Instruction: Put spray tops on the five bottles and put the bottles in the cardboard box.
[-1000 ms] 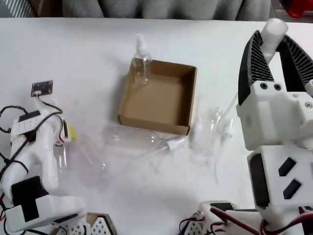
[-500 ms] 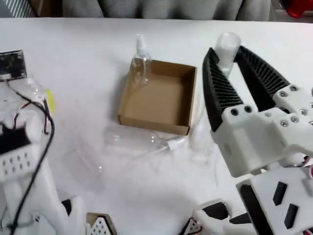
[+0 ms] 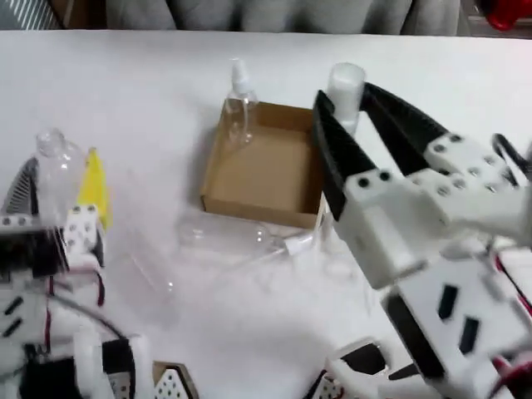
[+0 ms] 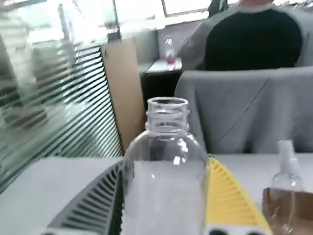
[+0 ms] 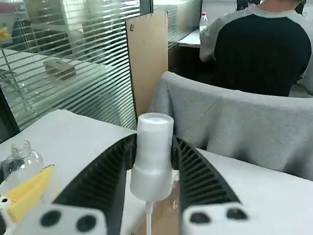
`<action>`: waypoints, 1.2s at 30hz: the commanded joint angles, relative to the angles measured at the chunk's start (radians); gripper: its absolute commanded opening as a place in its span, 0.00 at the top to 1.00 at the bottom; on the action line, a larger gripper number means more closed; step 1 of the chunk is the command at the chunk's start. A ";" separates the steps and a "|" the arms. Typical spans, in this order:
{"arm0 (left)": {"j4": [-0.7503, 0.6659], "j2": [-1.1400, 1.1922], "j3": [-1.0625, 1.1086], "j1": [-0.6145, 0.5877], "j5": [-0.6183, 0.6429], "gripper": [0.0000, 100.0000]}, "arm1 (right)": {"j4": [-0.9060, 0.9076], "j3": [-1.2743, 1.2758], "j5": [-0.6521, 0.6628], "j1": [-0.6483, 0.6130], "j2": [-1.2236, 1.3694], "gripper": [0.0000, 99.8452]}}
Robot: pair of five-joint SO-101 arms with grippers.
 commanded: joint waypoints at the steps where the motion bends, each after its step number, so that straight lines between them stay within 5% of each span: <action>1: -0.028 -0.091 -0.009 0.176 0.005 0.98 | 0.015 0.020 0.000 -0.005 -0.025 0.98; 10: -0.023 -0.096 0.009 0.447 0.258 0.98 | 0.008 0.021 -0.002 -0.005 -0.025 0.98; 22: -0.051 -0.101 0.252 0.561 0.256 0.98 | -0.033 0.023 -0.009 -0.159 0.050 0.98; 30: -0.041 -0.102 0.282 0.572 0.256 0.98 | -0.033 0.023 -0.009 -0.160 0.120 0.98; 36: -0.041 -0.120 0.322 0.693 0.187 0.98 | -0.036 0.023 -0.071 -0.159 0.125 0.98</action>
